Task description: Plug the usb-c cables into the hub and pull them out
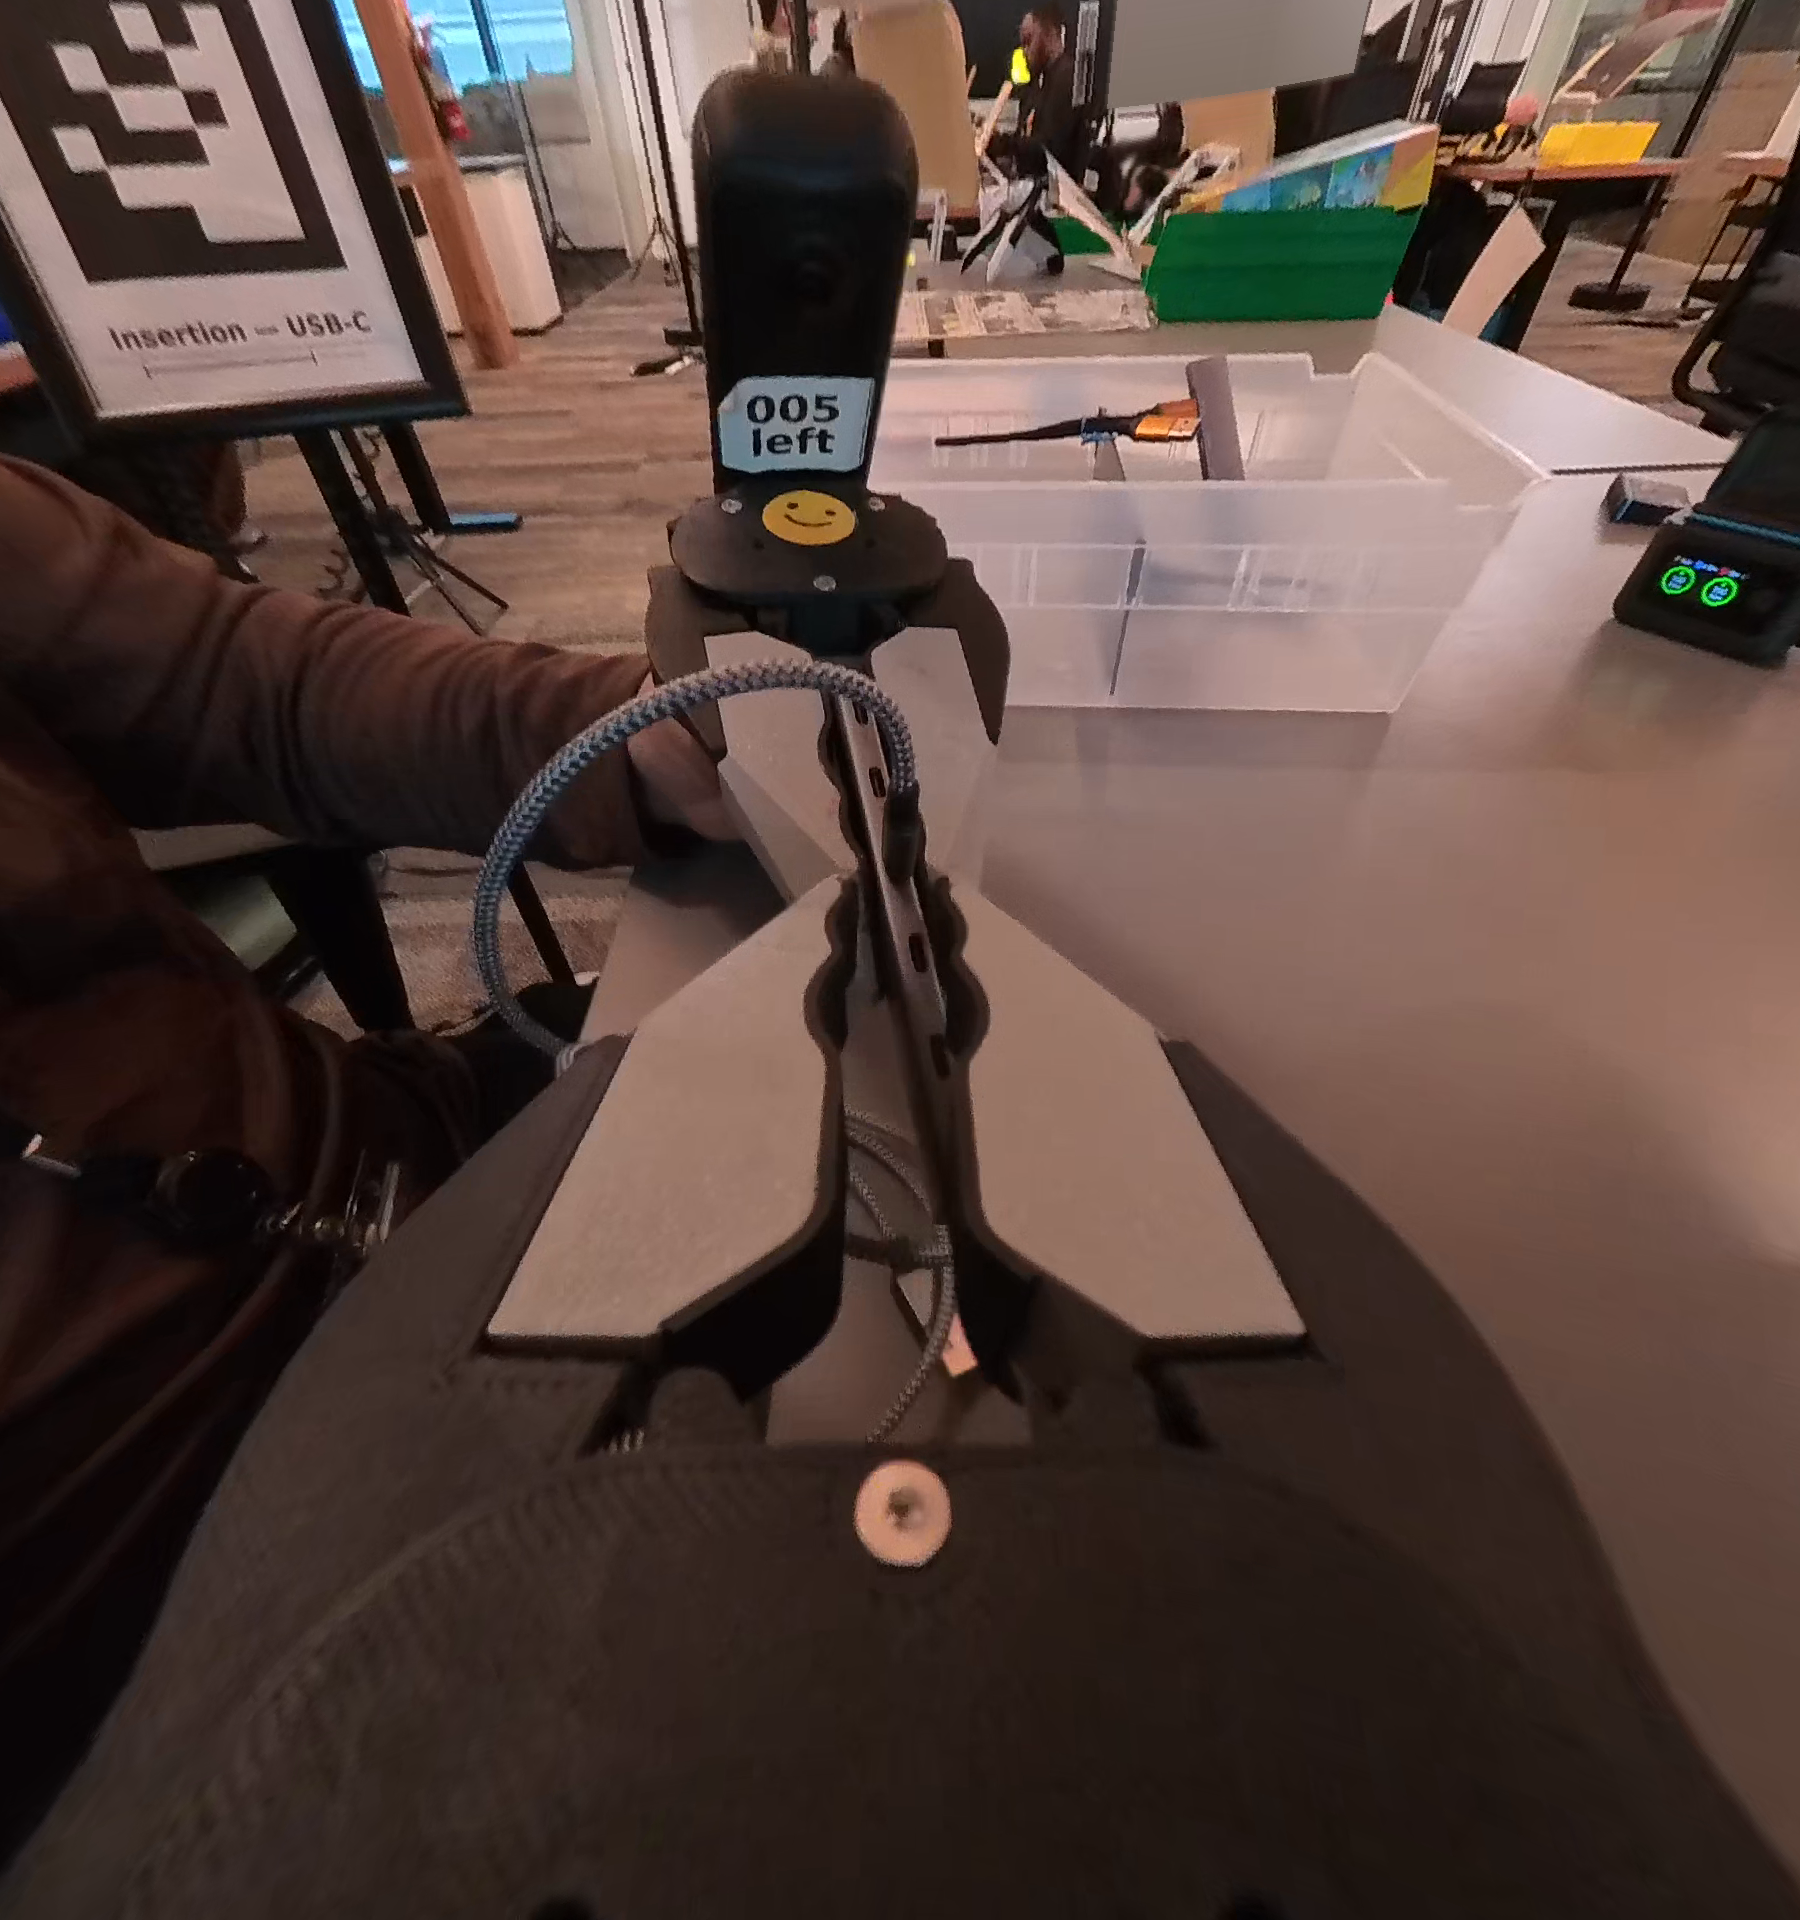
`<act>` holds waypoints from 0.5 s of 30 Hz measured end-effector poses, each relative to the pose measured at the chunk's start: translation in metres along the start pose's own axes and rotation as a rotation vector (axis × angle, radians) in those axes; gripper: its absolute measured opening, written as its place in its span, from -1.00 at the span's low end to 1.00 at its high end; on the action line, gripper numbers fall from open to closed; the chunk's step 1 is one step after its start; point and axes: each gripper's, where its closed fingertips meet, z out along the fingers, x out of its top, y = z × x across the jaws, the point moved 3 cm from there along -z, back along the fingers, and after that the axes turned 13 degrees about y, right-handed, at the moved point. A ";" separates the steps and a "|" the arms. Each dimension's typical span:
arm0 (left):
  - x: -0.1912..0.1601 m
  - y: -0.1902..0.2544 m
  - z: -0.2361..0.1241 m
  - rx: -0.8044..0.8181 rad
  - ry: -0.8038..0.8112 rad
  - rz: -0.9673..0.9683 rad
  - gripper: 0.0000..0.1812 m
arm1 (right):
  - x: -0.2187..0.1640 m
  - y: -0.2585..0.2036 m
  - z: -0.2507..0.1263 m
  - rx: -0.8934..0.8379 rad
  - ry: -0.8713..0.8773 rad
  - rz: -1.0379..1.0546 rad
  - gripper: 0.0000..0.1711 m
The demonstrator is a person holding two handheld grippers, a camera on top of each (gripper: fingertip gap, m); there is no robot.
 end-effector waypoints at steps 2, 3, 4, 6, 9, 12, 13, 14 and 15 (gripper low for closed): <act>0.000 0.001 0.000 -0.002 0.003 0.002 -0.91 | -0.003 0.000 0.003 -0.004 -0.022 -0.020 -0.89; 0.000 0.001 0.000 -0.004 -0.001 0.005 -0.91 | -0.004 0.000 0.005 -0.010 -0.032 -0.032 -0.91; -0.001 0.002 0.001 -0.005 -0.007 0.008 -0.91 | -0.004 0.000 0.006 -0.014 -0.037 -0.043 -0.93; -0.001 0.001 0.000 -0.003 -0.003 0.005 -0.92 | -0.002 0.000 0.008 -0.026 -0.031 -0.065 -0.94; -0.001 0.001 0.000 -0.008 -0.003 -0.015 -0.92 | -0.001 -0.001 0.012 -0.038 -0.029 -0.101 -0.95; -0.002 0.001 0.000 -0.009 -0.009 -0.010 -0.91 | -0.001 -0.001 0.014 -0.024 -0.021 -0.075 -0.95; -0.002 0.001 0.001 -0.010 -0.011 -0.011 -0.91 | -0.001 -0.002 0.014 -0.017 -0.022 -0.066 -0.96; -0.002 0.002 0.001 -0.012 -0.009 -0.019 -0.91 | -0.001 -0.002 0.014 -0.014 -0.027 -0.066 -0.95; -0.001 0.002 0.001 -0.012 0.000 -0.028 -0.92 | 0.000 -0.002 0.015 -0.019 -0.031 -0.071 -0.95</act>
